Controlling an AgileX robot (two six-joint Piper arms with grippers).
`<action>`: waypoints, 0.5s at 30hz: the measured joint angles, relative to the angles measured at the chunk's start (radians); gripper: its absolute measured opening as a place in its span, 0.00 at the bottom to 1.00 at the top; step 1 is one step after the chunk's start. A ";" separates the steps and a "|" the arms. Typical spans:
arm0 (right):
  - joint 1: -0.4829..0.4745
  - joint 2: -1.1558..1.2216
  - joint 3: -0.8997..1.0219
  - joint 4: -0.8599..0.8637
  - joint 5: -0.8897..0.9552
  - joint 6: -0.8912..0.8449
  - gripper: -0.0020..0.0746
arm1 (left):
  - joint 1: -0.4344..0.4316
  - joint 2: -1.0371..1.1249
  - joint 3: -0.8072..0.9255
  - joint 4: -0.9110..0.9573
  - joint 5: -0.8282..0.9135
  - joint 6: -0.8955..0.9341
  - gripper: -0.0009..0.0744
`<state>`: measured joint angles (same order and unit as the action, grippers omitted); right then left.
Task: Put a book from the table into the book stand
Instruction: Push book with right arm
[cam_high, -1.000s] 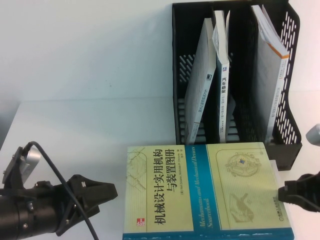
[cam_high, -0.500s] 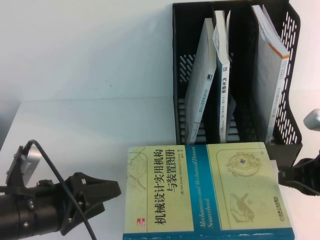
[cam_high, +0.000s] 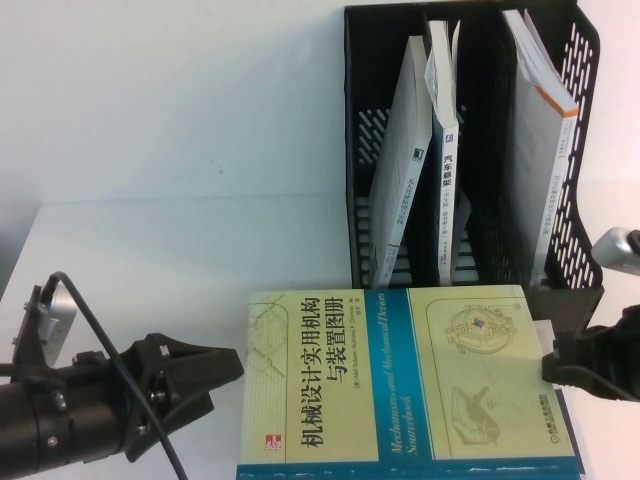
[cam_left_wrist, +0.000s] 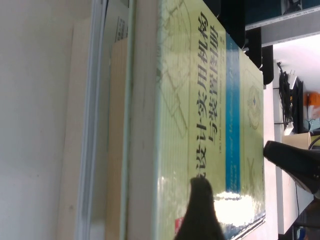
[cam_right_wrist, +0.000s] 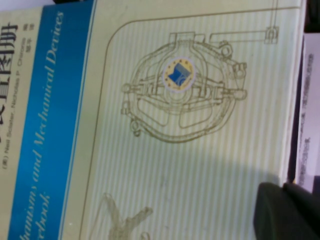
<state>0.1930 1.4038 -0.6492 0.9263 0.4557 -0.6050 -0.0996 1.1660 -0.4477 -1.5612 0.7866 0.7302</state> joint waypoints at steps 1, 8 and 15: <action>0.000 0.000 0.000 0.001 0.002 -0.003 0.03 | 0.000 0.000 0.000 0.000 0.000 0.000 0.65; 0.000 0.000 0.000 0.028 0.022 -0.013 0.03 | 0.000 0.031 -0.045 0.009 0.052 -0.044 0.65; 0.000 0.008 0.000 0.096 0.043 -0.064 0.03 | 0.000 0.137 -0.133 0.027 0.146 -0.029 0.65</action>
<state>0.1930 1.4118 -0.6492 1.0225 0.4983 -0.6691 -0.0996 1.3035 -0.5808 -1.5343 0.9326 0.7010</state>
